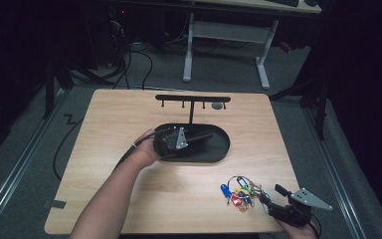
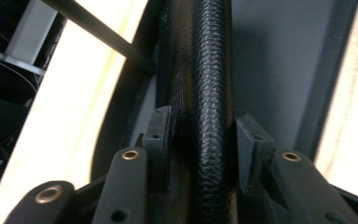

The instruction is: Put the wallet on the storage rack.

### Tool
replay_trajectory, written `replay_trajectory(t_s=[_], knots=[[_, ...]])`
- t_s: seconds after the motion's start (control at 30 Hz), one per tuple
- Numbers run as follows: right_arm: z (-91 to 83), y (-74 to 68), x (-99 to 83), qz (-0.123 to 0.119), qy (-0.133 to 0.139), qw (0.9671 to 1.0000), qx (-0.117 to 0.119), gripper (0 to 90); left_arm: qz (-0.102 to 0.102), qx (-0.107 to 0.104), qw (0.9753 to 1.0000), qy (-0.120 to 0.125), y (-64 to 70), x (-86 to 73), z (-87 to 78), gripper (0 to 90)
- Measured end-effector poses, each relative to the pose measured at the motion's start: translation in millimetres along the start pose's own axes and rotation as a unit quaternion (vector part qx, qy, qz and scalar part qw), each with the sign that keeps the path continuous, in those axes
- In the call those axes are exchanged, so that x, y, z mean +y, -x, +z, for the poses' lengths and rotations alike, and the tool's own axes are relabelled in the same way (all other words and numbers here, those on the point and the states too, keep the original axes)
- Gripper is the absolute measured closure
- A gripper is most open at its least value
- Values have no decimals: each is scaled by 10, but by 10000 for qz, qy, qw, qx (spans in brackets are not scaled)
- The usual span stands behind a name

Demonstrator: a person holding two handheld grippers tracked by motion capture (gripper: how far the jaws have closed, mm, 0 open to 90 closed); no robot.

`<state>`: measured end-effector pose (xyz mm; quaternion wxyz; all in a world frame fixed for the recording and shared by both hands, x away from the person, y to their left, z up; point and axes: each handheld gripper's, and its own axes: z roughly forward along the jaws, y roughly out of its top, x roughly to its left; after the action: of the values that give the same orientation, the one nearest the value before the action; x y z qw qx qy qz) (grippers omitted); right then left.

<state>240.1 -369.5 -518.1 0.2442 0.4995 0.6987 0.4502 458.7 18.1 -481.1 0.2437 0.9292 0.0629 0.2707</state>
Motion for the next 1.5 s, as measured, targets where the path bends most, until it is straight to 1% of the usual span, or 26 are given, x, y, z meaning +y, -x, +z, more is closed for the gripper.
replay_trajectory(t_s=[0.1,0.23,0.37,0.5,0.53,0.57,0.63,0.73,0.8,0.87,0.9,0.93,0.97,1.07,1.17,1.3,1.33,1.4,1.43,1.5], knots=[[4,-4,1,6,-16,10000,2,271,33,-40,10000,-19,43,-8,3,598],[8,-9,1,-17,-17,10000,2,271,-37,-89,10000,8,66,-37,-4,586],[15,-16,-1,-19,-36,10000,3,271,-27,-133,9999,-67,90,-44,-17,568],[16,-22,1,-29,-41,10000,7,272,29,-159,9999,-43,116,-38,-46,567],[15,-24,1,-28,-42,10000,4,271,16,-167,9999,6,122,-34,-57,562],[15,-25,2,-32,-39,10000,6,271,1,-165,9999,40,121,-29,-70,561],[16,-26,2,-35,-41,10000,8,271,-35,-97,9999,92,111,-18,-102,577],[17,-26,3,-31,-44,10000,12,272,-38,-59,10000,69,111,-15,-133,579],[18,-26,4,-38,-40,10000,15,271,-58,-39,9999,102,119,-18,-163,578],[19,-25,5,-40,-37,10000,20,271,-193,-40,9995,254,137,-33,-207,581],[19,-25,5,-34,-41,10000,21,271,-314,-56,9990,325,156,-52,-252,582],[19,-25,5,-34,-41,10000,21,271,-314,-56,9990,325,156,-52,-252,584],[21,-25,5,-33,-43,10000,24,271,-386,-67,9986,363,172,-68,-274,584],[28,-26,5,-50,-55,10000,27,272,-456,-82,9982,391,236,-130,-304,585],[35,-32,4,-74,-57,9999,39,272,-579,-74,9974,432,277,-207,-351,584],[34,-49,2,-74,-54,9999,41,272,-918,-90,9941,573,326,-309,-440,578],[35,-51,1,-71,-64,9999,37,272,-1025,-111,9927,622,353,-352,-471,578],[39,-49,-3,-77,-75,9999,49,281,-1121,-106,9913,677,393,-406,-502,573],[41,-48,-5,-62,-90,9999,68,283,-1200,-160,9904,674,409,-434,-516,571],[44,-50,-5,-60,-113,9999,76,286,-1322,-132,9884,731,459,-499,-550,564]])
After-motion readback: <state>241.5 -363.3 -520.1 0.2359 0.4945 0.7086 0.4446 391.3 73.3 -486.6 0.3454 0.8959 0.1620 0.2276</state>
